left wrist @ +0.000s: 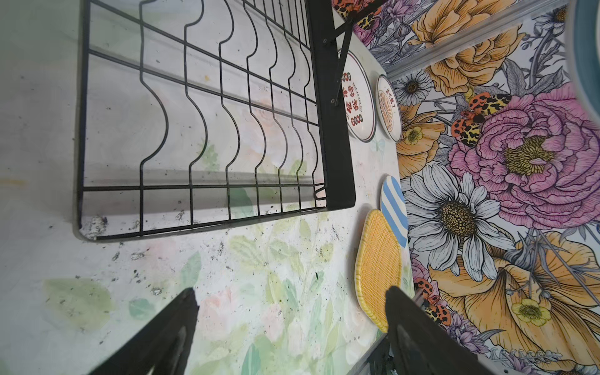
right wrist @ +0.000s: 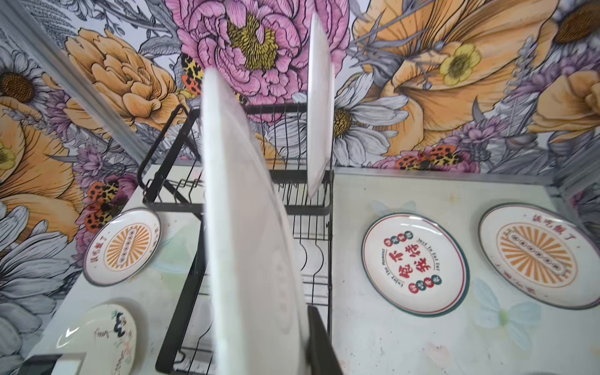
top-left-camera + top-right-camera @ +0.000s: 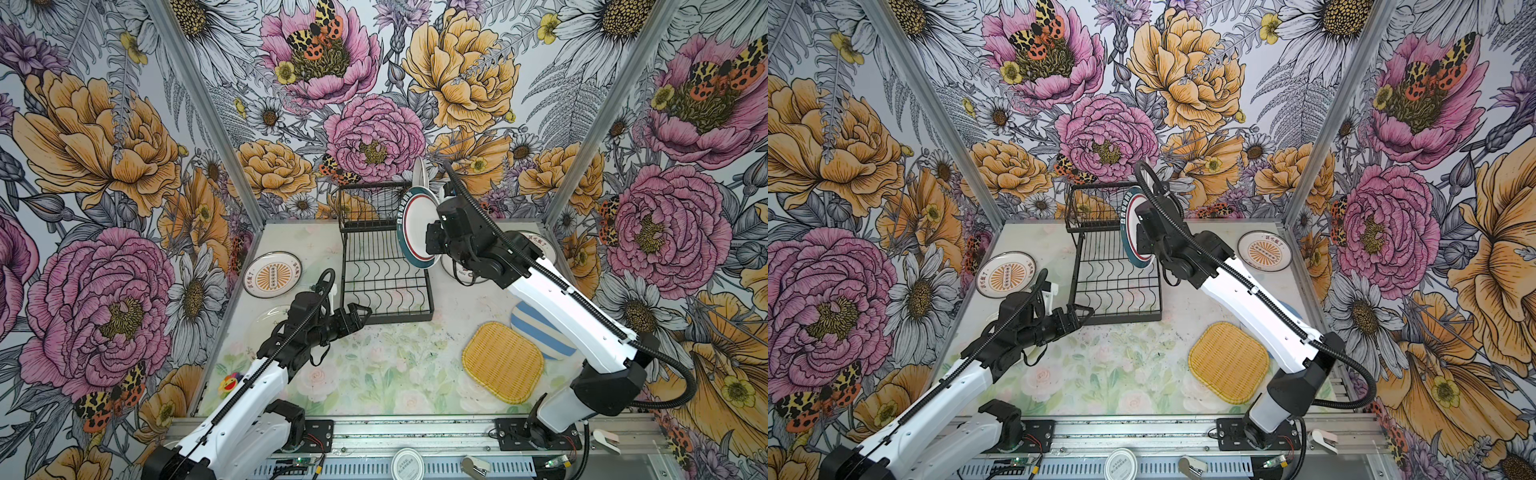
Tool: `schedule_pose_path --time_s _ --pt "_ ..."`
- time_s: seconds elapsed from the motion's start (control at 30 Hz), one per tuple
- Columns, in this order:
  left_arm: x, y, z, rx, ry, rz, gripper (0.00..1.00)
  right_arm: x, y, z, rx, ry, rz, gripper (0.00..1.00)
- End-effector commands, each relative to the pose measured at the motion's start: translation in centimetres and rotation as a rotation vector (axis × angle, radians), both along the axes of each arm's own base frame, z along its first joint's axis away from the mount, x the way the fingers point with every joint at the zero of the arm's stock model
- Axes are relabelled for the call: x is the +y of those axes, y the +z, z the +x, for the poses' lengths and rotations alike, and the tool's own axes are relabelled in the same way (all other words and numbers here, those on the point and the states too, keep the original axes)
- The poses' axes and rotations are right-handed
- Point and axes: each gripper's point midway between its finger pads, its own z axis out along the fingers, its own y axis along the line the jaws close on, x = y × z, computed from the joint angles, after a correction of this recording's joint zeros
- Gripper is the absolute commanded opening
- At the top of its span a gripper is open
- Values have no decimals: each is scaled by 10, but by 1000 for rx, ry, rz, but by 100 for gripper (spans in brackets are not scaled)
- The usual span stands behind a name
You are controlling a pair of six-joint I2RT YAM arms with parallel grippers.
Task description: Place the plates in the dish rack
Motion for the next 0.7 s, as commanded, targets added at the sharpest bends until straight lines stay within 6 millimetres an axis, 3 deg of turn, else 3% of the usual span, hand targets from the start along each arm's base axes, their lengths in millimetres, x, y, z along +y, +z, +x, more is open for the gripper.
schedule_pose_path --time_s 0.0,0.2,0.5,0.67 --pt "2 12 8 -56 15 33 91 -9 27 18 -123 -140 -111 0" --pt "3 10 8 -60 21 42 92 13 51 47 -232 -236 -192 0" --pt "2 8 8 -56 18 43 93 31 53 87 -321 -351 -253 0" --pt "3 6 8 -51 23 45 93 26 50 105 -343 -383 -252 0"
